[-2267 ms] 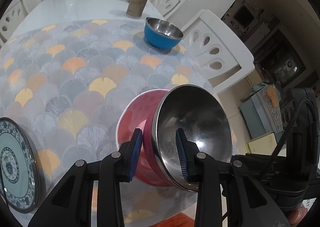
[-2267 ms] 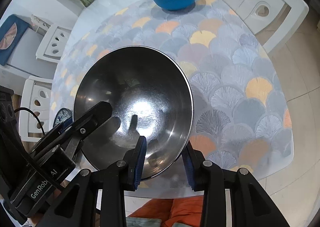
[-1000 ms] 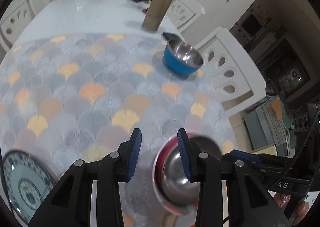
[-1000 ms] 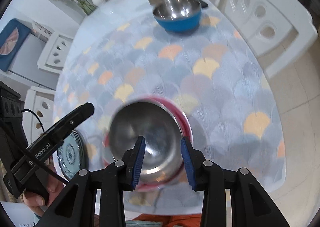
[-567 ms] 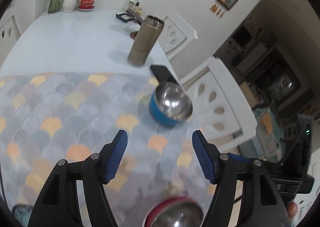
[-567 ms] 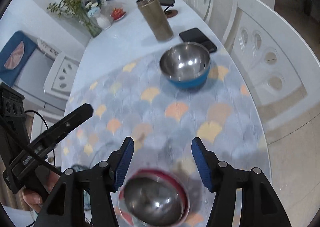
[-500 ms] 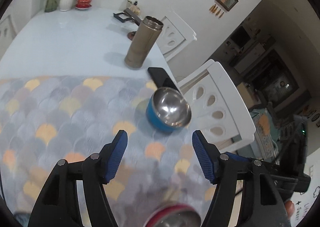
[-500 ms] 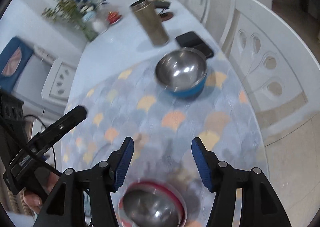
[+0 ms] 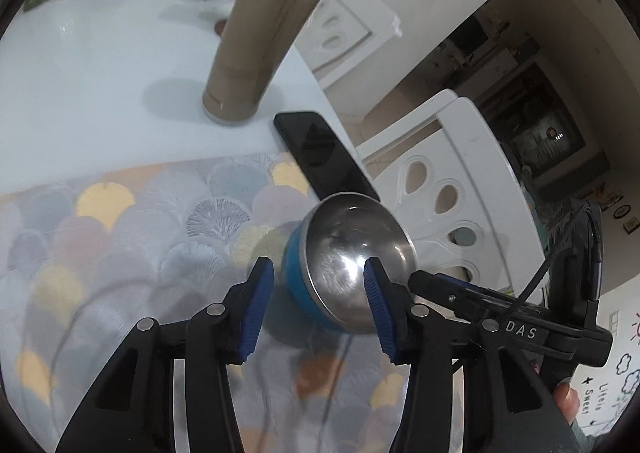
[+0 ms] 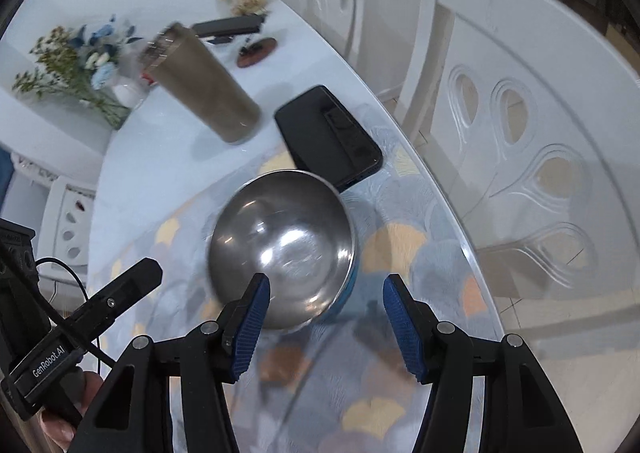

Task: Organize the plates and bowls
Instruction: 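Move both grippers to the blue steel bowl and grasp its rim, then lift the blue steel bowl with both grippers over the red bowl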

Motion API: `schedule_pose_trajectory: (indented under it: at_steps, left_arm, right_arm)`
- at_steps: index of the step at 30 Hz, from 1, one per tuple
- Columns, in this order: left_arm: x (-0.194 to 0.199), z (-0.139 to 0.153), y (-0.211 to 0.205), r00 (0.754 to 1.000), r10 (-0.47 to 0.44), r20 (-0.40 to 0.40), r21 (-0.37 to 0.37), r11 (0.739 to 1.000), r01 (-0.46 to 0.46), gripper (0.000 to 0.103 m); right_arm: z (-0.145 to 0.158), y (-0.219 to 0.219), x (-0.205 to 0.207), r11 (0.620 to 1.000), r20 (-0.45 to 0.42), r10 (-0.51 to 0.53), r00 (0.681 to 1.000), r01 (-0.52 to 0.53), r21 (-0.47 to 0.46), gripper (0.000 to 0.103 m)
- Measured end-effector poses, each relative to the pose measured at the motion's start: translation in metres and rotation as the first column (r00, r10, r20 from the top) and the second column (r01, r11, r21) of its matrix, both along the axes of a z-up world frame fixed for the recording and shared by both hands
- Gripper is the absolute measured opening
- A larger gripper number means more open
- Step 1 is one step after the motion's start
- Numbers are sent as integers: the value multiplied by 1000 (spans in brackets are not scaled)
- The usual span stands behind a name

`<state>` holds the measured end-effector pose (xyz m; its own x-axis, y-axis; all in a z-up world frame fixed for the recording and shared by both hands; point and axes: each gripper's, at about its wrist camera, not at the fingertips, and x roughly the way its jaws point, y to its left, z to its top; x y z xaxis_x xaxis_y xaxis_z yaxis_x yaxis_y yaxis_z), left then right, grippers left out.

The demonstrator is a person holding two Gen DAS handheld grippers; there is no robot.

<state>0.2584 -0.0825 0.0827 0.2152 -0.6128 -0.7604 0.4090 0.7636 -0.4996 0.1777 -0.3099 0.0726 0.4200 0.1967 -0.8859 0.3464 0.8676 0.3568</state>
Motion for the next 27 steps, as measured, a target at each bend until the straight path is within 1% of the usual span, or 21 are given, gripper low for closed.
schedule_pose_trajectory:
  at_steps: [2, 5, 7, 8, 9, 10, 12, 13, 15, 18, 24, 27]
  left_arm:
    - [8, -11, -5, 1000, -4, -22, 5, 1000, 4, 43]
    - [19, -23, -12, 999, -12, -47, 2, 1000, 12, 39]
    - [22, -30, -16, 998, -24, -62, -3, 1000, 23, 32]
    - [23, -32, -18, 997, -25, -67, -3, 1000, 25, 31]
    - [24, -34, -19, 997, -25, -71, -4, 1000, 25, 28]
    - [25, -36, -20, 997, -29, -78, -9, 1000, 28, 22]
    - [25, -41, -22, 995, -35, -93, -15, 999, 33, 19]
    - [25, -42, -22, 995, -34, -93, -13, 999, 32, 18]
    - [24, -44, -22, 995, -29, -92, -12, 1000, 28, 17]
    - [25, -46, -19, 994, -21, -103, -26, 999, 19, 16]
    - [17, -37, -18, 996, -20, -85, -19, 1000, 18, 16]
    - [10, -28, -13, 997, -12, -74, -24, 1000, 10, 16]
  right_arm:
    - [-12, -3, 8, 1000, -14, 0, 1000, 0, 7, 56]
    - [-25, -6, 17, 1000, -30, 7, 1000, -7, 10, 53]
    - [-34, -7, 22, 1000, -40, 11, 999, -10, 18, 48]
    - [-36, -6, 23, 1000, -43, 15, 999, -14, 24, 43]
    - [-40, -6, 25, 999, -52, 17, 999, -16, 33, 42]
    - [-43, -6, 25, 999, -54, 15, 998, -13, 36, 42]
    - [-47, -5, 26, 999, -60, 14, 998, -12, 43, 39]
    - [-50, -4, 26, 999, -62, 17, 998, -14, 45, 38]
    - [-54, -1, 27, 999, -69, 24, 997, -21, 46, 31]
    - [-58, 3, 28, 999, -86, 31, 996, -29, 21, 26]
    - [-56, 9, 26, 999, -107, 50, 993, -51, -4, 26]
    - [-49, 11, 20, 999, -98, 47, 994, -48, -8, 26]
